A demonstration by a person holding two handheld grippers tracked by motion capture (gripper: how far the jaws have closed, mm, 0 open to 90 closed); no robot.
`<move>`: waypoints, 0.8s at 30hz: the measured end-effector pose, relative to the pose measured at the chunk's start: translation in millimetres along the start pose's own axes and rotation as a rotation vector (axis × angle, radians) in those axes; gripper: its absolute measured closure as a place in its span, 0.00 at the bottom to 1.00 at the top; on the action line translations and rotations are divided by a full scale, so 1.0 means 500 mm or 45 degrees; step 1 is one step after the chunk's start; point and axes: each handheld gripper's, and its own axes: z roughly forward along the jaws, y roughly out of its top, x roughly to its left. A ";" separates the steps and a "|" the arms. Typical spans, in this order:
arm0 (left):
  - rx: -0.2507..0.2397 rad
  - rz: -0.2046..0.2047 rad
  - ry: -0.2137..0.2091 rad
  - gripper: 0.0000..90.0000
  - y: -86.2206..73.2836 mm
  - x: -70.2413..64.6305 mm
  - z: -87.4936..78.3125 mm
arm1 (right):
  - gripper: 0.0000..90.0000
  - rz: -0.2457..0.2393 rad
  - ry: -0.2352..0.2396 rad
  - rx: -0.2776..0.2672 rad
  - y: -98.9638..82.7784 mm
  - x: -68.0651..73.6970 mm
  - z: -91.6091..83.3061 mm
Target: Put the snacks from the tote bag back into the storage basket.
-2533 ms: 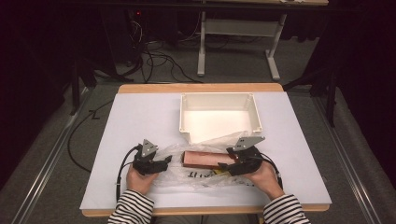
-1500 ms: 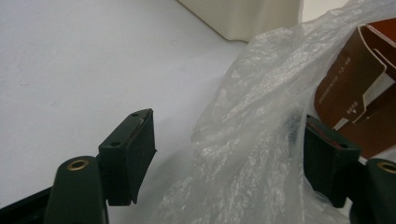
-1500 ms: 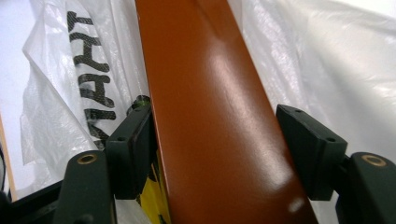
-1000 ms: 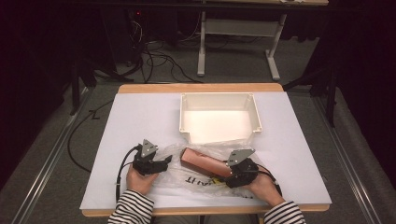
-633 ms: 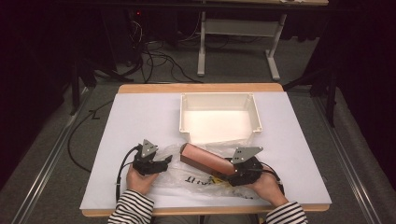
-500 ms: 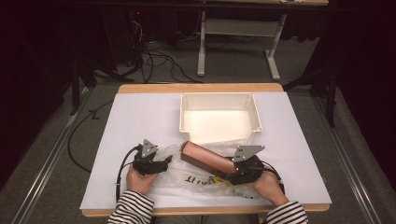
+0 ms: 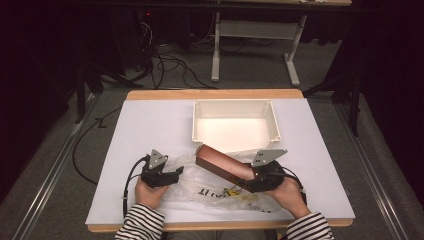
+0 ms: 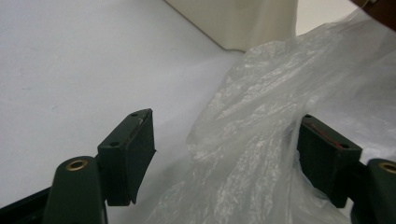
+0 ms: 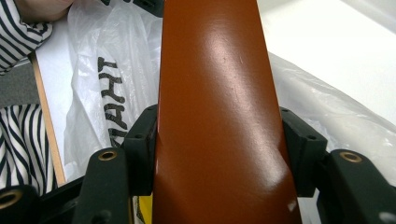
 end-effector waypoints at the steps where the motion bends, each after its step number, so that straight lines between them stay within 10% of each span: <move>1: 0.007 0.012 0.000 0.30 0.000 -0.001 -0.001 | 0.46 0.003 -0.001 0.007 0.001 -0.001 -0.001; 24: -0.086 -0.018 -0.124 0.19 -0.004 0.006 -0.011 | 0.47 0.048 -0.050 -0.006 0.028 -0.035 -0.027</move>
